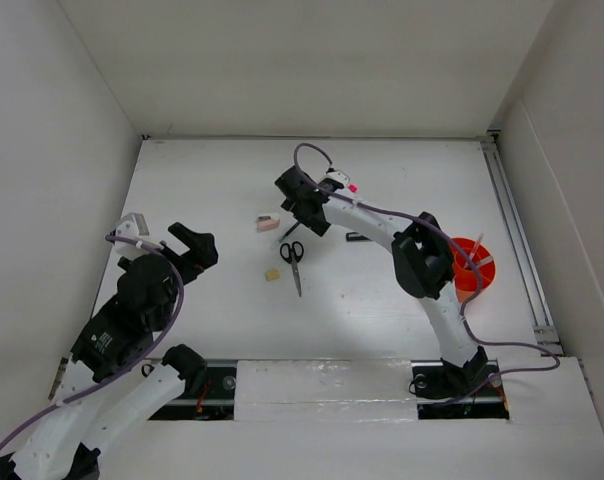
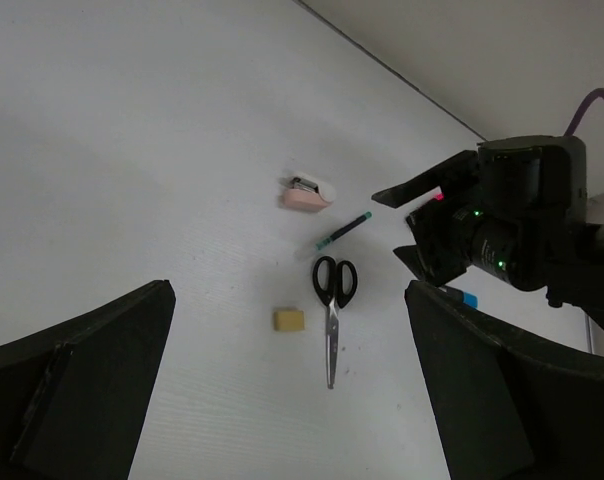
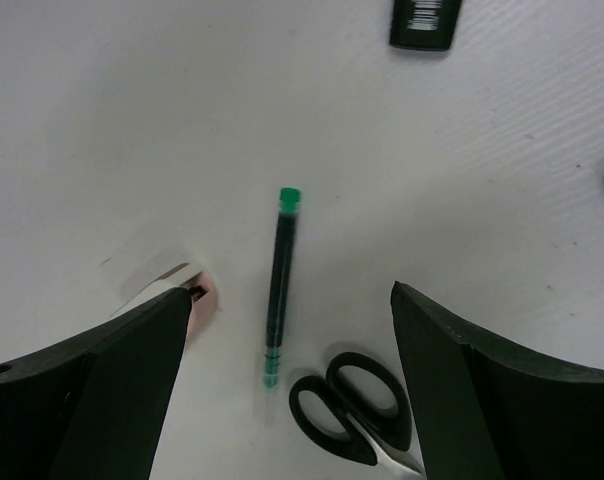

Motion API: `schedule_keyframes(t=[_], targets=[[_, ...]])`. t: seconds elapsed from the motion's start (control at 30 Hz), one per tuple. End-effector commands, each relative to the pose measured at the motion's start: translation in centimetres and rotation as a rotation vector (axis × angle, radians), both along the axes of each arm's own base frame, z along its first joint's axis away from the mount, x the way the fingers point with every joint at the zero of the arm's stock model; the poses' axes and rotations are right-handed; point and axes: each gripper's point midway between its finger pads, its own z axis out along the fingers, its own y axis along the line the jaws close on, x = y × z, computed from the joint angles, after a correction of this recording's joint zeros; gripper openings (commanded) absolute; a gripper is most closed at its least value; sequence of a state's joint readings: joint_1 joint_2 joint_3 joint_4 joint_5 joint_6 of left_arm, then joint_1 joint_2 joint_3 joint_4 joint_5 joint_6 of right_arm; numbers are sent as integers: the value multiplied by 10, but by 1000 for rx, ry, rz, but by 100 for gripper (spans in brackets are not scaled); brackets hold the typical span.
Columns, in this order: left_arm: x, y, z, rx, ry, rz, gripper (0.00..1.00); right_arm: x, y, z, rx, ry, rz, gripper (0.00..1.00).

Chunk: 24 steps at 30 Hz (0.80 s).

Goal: Sort the stationery into containers
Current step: Pick up the pen from the center of the board.

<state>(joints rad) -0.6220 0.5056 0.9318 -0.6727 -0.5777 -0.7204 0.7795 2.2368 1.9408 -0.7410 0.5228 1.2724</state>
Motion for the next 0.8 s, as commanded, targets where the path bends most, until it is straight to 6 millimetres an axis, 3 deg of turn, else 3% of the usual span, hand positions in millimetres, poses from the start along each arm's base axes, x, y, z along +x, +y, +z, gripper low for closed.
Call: schedule_keyframes(t=[0.0, 0.33, 0.37, 0.53, 0.77], targets=[[-3, 4, 21, -51, -67, 9, 100, 8, -9, 28, 56, -41, -137, 87], [-5, 3, 23, -51, -74, -2, 100, 13, 4, -9, 16, 35, -123, 85], [-7, 4, 24, -56, -81, -2, 100, 15, 6, -5, 25, 27, -122, 83], [-9, 6, 26, -63, -90, -2, 100, 10, 9, -33, 8, 81, -110, 79], [-9, 6, 26, -63, -90, -2, 100, 14, 18, -48, 12, 91, -73, 67]])
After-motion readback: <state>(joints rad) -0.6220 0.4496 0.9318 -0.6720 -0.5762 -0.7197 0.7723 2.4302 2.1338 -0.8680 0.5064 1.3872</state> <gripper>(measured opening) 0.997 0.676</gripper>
